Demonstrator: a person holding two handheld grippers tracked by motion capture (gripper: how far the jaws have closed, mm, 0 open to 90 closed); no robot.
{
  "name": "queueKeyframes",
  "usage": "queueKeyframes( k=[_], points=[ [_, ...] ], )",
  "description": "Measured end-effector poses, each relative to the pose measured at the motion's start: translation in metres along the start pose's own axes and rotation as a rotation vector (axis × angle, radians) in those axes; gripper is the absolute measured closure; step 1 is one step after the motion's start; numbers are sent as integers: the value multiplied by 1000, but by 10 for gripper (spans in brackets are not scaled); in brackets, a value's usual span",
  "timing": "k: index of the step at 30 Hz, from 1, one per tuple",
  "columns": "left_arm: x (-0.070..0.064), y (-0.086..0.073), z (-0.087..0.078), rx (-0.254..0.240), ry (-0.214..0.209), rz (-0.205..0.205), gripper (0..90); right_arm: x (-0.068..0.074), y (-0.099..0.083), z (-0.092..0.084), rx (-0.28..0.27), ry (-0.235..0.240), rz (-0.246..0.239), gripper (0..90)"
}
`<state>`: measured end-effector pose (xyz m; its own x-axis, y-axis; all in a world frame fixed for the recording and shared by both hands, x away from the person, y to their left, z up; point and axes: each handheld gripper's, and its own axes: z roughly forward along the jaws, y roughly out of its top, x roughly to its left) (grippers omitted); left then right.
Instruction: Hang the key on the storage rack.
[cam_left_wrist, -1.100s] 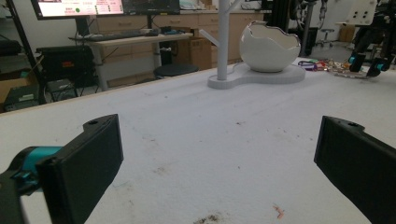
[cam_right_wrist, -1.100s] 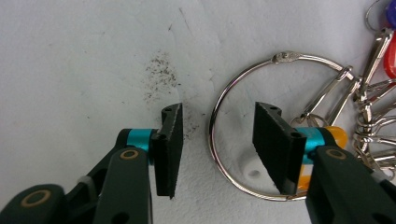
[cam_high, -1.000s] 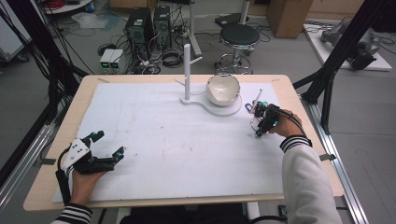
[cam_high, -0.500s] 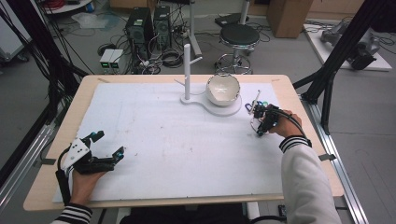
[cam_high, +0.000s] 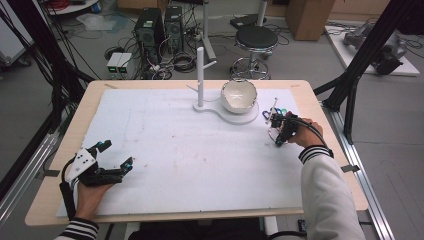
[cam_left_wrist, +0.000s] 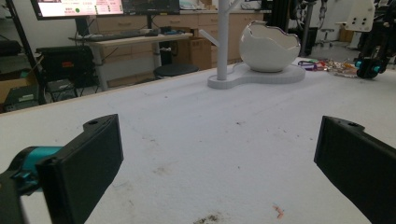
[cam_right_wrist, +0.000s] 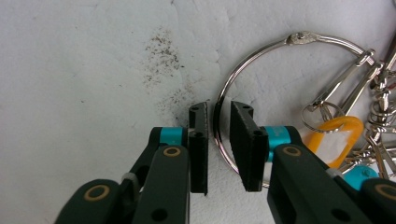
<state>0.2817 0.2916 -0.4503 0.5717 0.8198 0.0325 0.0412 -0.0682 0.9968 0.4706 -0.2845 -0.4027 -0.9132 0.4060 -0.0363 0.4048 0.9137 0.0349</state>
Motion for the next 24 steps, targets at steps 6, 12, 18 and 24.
queueKeyframes(
  k=[6, 12, 18, 24],
  points=[
    [0, 0, 0, 0, -1, 1, 17, 1, 1, 1, 3, -7, -28, 841],
    [0, 0, 0, 0, 0, 0, 17, 5, 1, 1, 11, -36, -33, 852],
    [0, 0, 0, 0, -1, 1, 17, 9, 1, 1, 10, -69, -34, 857],
    [0, 0, 0, 0, 0, -1, 17, 14, 1, -6, -22, -134, -31, 875]
  ],
)
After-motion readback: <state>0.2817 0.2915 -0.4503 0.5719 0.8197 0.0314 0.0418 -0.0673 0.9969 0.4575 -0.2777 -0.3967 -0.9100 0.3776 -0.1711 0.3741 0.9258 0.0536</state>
